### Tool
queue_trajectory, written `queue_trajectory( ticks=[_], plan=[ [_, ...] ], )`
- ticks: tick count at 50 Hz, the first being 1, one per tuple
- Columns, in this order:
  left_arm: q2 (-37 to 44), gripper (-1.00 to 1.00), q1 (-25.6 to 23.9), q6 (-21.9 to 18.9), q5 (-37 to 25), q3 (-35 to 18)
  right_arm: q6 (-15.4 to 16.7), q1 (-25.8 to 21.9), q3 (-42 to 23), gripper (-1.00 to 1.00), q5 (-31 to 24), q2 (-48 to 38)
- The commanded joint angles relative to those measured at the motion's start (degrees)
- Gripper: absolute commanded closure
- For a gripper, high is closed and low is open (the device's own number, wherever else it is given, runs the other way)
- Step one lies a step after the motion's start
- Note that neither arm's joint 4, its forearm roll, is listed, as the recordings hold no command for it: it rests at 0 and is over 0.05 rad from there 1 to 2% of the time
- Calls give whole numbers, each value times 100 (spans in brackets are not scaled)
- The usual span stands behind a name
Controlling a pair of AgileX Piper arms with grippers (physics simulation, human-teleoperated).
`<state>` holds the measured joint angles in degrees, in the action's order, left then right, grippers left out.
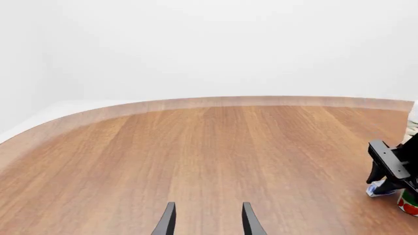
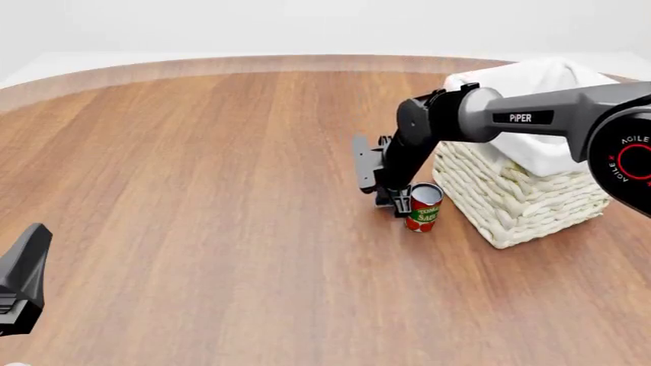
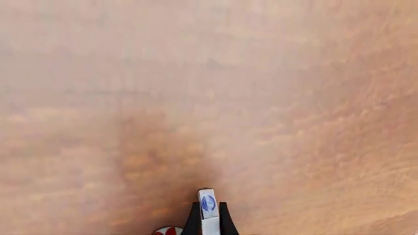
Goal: Pick up the alphabet soup and the cream cheese box, and put them in the basket.
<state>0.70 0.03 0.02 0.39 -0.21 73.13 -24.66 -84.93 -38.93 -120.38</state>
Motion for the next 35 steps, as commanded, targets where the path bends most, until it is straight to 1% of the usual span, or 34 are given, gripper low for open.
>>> queue_trajectory(
  ticks=[1,17,28,35],
  plan=[
    [-1,-100,-1,2,0,0,-39,-42,27,100,37,-2],
    [0,-100,-1,0,0,0,-40,-149,-229,100,294,109],
    [0,-100,1,5,0,0,-108,-217,-403,100,440,216],
    [1,-100,0,2,0,0,-237,-325,-576,100,470,387]
  ],
)
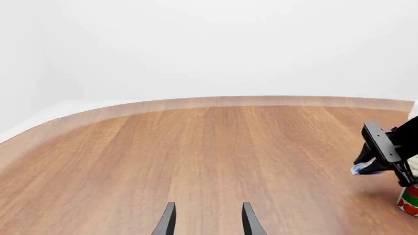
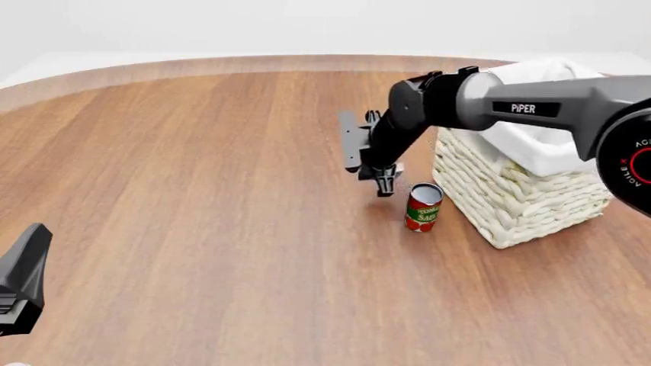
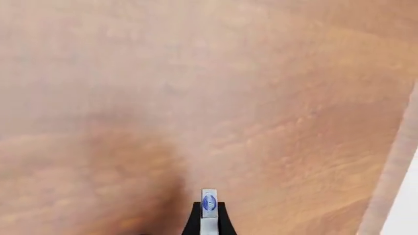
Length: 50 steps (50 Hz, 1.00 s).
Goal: Pick up the alphabet soup and the cream cheese box, and put them in the basket.
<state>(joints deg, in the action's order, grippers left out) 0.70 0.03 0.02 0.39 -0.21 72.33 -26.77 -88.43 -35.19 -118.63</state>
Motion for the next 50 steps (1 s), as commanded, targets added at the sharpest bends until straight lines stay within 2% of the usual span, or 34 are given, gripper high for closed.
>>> queue_trajectory(
  ticks=[1,12,15,17,19,25,29,31,35,41,50],
  plan=[
    [-1,-100,0,0,0,0,-160,-117,-235,100,103,230],
    [1,-100,1,4,0,0,-276,-72,-315,100,223,550],
    [0,-100,0,-3,0,0,-584,-112,-547,100,233,664],
    [0,-100,2,2,0,0,-717,-101,-1180,100,-242,649],
    [-1,-100,0,0,0,0,-834,-70,-1542,100,-473,640],
    [-1,-100,1,0,0,0,-1068,38,-1803,100,-493,790],
    [0,-100,1,-1,0,0,-1359,75,-2059,100,-546,860],
    [-1,-100,1,1,0,0,-1387,93,-2082,100,-553,882],
    [0,-100,1,-2,0,0,-1753,267,-2517,100,-645,867],
    [-1,-100,-2,-6,0,0,-2273,441,-2789,100,-716,931],
    [0,-100,1,3,0,0,-2672,795,-2966,100,-686,980]
  ],
)
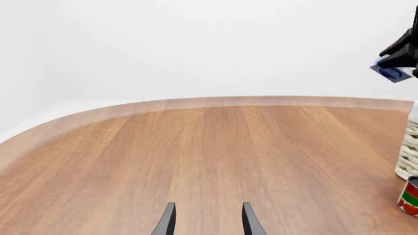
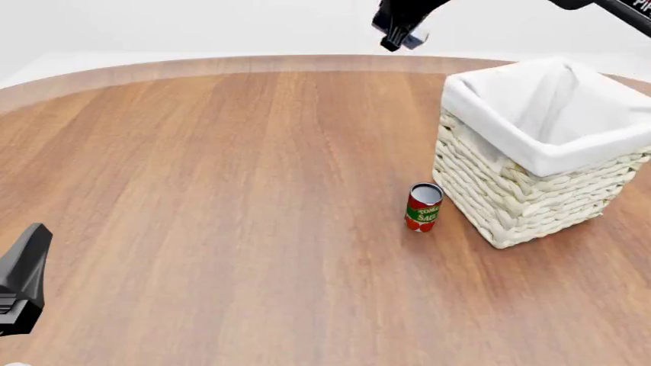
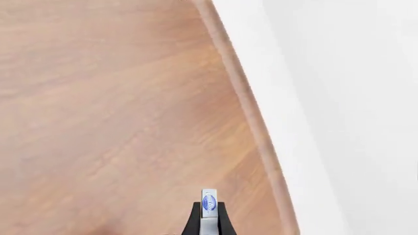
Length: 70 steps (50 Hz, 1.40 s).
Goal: Pick up the alphabet soup and the cream cheese box, and put them in the basket.
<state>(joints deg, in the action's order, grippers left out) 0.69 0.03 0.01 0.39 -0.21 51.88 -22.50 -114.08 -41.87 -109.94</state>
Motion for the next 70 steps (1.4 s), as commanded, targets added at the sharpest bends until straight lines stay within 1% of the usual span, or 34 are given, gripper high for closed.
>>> queue_trajectory(
  ticks=[1,3,5,7,8,10,14,15,17,18,21,23,27,29,33,35,36,40,42,43,44,46,49,51,52,55,57,59,61,63,64,66,67,70],
  plan=[
    [1,-100,1,2,0,0,-697,401,-401,100,-12,119],
    [-1,-100,0,-2,0,0,-710,463,-250,100,73,189],
    [1,-100,-1,1,0,0,-797,521,-202,100,112,232],
    [0,-100,0,0,0,0,-993,623,-272,100,121,260],
    [2,-100,0,1,0,0,-993,623,-274,100,120,259],
    [0,-100,-2,-1,0,0,-1169,747,-340,100,140,282],
    [1,-100,-1,0,0,0,-1352,847,-240,100,226,381],
    [-1,-100,0,-1,0,0,-1473,887,-276,100,232,389],
    [1,-100,0,2,0,0,-1549,940,-243,100,283,421],
    [1,-100,0,2,0,0,-1653,985,-269,100,293,426],
    [0,-100,-1,1,0,0,-1733,1045,-245,100,344,453],
    [-2,-100,1,-2,0,0,-1976,1085,-347,100,330,473],
    [-1,-100,1,2,0,0,-2363,1188,-477,100,344,529],
    [-1,-100,0,-2,0,0,-2501,1262,-459,100,386,559],
    [1,-100,0,2,0,0,-2780,1355,-278,100,547,686],
    [0,-100,0,-1,0,0,-2873,1443,-156,100,723,762],
    [1,-100,-1,-2,0,0,-3015,1453,-101,100,763,801],
    [1,-100,0,2,0,0,-3354,1581,16,100,935,892],
    [0,-100,-2,-2,0,0,-3459,1687,65,100,1019,911],
    [0,-100,0,-1,0,0,-3469,1756,190,100,1155,956],
    [0,-100,1,1,0,0,-3548,1831,223,100,1225,977],
    [2,-100,0,3,1,0,-3825,1879,358,100,1332,1045],
    [0,-100,-1,-1,0,0,-3972,1985,622,100,1531,1138],
    [0,-100,0,3,0,0,-3992,2053,873,100,1718,1221],
    [0,-100,0,3,0,0,-4209,2076,1008,100,1816,1280],
    [0,-100,-1,0,0,0,-4459,2138,1311,100,2000,1365],
    [0,-100,0,2,0,0,-4577,2270,1479,100,2161,1388],
    [-1,-100,1,0,0,0,-4850,2310,1683,100,2319,1463],
    [0,-100,-1,-1,0,0,-4878,2352,1897,100,2475,1523],
    [2,-100,0,1,0,0,-4973,2411,2092,100,2622,1565],
    [2,-100,0,2,0,0,-4961,2433,2194,100,2697,1591],
    [0,-100,0,-1,0,0,-5074,2506,2354,100,2825,1620],
    [0,-100,-1,-1,0,0,-5067,2533,2429,100,2875,1630],
    [1,-100,0,2,0,0,-5200,2635,2549,100,2989,1646]
  ],
)
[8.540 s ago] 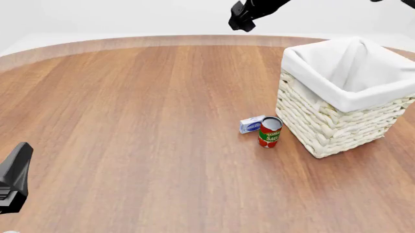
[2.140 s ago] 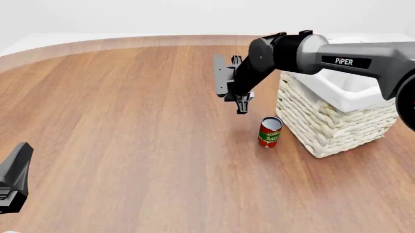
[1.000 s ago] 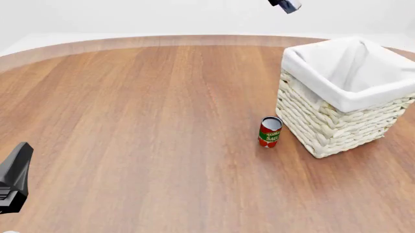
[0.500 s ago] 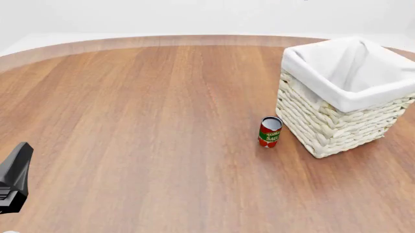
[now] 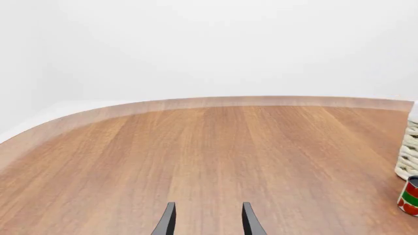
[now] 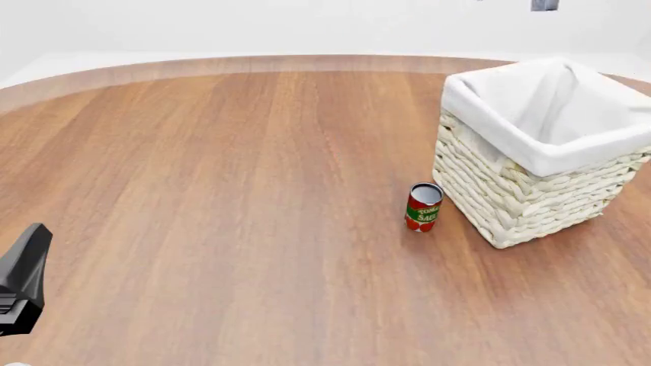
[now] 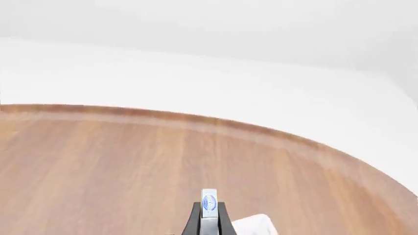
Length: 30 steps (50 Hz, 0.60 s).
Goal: Pick up the alphabet soup and the cream cheese box, and put them in the basket.
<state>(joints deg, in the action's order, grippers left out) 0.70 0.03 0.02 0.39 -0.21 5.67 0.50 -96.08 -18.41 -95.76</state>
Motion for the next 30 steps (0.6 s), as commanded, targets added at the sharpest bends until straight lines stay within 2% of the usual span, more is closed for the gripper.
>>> queue_trajectory(
  ticks=[1,13,30],
  plan=[
    [0,-100,0,1,0,0,-571,338,786,100,669,239],
    [-1,-100,0,-1,0,0,-797,491,1256,100,1014,265],
    [0,-100,0,-1,0,0,-891,579,1666,100,1326,141]
  ],
)
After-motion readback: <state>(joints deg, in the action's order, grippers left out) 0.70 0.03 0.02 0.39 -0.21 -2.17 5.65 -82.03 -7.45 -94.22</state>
